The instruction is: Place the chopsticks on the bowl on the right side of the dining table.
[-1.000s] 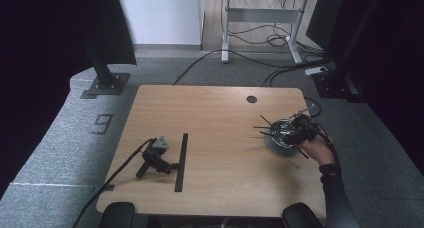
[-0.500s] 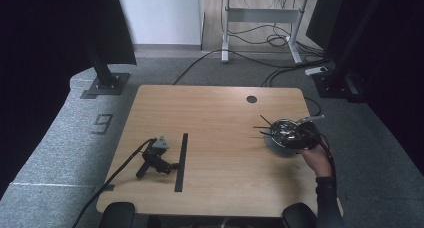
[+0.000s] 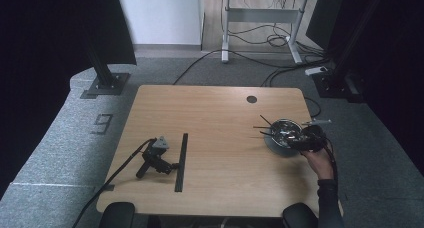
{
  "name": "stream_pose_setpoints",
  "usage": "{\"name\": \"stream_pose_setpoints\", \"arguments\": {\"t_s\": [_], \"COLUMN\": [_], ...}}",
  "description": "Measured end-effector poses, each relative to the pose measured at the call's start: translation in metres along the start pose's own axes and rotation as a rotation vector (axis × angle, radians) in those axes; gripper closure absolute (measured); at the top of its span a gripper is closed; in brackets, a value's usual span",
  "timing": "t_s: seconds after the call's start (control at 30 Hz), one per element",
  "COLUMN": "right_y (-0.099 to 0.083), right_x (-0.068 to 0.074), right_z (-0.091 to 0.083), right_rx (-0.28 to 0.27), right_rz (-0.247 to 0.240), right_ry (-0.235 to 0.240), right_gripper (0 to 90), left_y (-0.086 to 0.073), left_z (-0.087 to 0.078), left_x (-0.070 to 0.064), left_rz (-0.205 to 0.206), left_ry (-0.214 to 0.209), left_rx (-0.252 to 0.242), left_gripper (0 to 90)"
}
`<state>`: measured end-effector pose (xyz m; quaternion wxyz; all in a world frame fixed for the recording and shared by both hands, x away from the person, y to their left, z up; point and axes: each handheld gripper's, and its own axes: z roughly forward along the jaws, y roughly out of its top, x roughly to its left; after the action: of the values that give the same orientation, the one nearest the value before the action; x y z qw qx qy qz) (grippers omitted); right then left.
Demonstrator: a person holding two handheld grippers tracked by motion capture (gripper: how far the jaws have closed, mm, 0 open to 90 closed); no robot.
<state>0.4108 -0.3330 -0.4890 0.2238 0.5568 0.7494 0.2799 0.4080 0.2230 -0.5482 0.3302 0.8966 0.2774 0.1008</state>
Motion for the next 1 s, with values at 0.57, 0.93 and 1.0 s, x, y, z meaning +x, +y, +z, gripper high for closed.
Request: {"name": "stream_pose_setpoints", "arguments": {"t_s": [0.57,0.93,1.0], "right_y": [-0.013,-0.015,-0.015], "right_x": [-0.028,-0.043,-0.045], "right_z": [0.003,0.002,0.003], "right_rx": [0.008,-0.005,-0.006], "right_rz": [0.055,0.083,0.088], "right_ry": [-0.064,-0.111,-0.121], "right_gripper": [12.6,12.8,12.8], "left_y": [0.0,0.0,0.0], "left_z": [0.0,0.0,0.0], "left_x": [0.0,0.0,0.0], "left_rz": [0.0,-0.001,-0.001], "left_ry": [0.0,0.0,0.0], "left_rx": [0.0,0.0,0.0], "left_gripper": [0.0,0.0,0.0]}}
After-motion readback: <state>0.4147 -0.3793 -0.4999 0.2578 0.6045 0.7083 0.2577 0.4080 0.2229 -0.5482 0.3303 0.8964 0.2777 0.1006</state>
